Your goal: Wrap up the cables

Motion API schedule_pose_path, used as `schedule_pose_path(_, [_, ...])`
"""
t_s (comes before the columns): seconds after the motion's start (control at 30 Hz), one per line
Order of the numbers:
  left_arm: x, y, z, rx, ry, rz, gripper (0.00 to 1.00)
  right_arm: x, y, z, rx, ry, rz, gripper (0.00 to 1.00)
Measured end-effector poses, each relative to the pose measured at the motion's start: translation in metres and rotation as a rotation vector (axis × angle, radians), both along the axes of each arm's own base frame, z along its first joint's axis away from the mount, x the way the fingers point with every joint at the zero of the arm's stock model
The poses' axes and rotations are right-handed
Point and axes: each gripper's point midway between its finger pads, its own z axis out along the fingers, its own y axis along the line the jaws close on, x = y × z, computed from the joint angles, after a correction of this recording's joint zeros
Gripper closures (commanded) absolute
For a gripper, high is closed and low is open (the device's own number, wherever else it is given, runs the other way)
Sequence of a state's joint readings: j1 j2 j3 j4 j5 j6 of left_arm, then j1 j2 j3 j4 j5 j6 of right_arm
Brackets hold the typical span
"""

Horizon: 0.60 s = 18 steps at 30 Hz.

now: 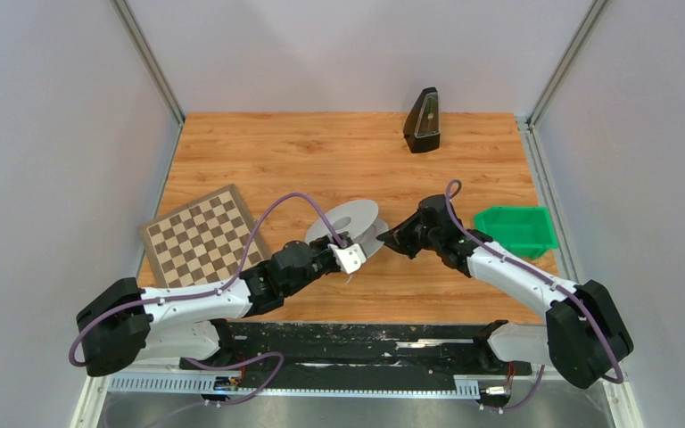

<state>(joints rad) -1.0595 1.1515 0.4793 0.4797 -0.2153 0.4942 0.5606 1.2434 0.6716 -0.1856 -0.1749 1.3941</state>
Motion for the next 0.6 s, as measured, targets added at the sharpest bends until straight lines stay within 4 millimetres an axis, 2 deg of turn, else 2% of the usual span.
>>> schedule_pose_path(0.2, [-0.004, 0.005, -0.003, 0.009, 0.027, 0.003, 0.62, 0.013, -0.014, -0.004, -0.042, -0.029, -0.063, 1.0])
schedule_pose_path(0.43, [-0.006, 0.006, -0.005, 0.009, 0.048, 0.002, 0.61, 0.014, -0.021, -0.007, -0.069, -0.053, -0.078, 1.0])
schedule_pose_path(0.6, [-0.012, 0.011, 0.012, -0.047, 0.052, -0.004, 0.58, 0.018, -0.027, -0.008, -0.096, -0.102, -0.076, 1.0])
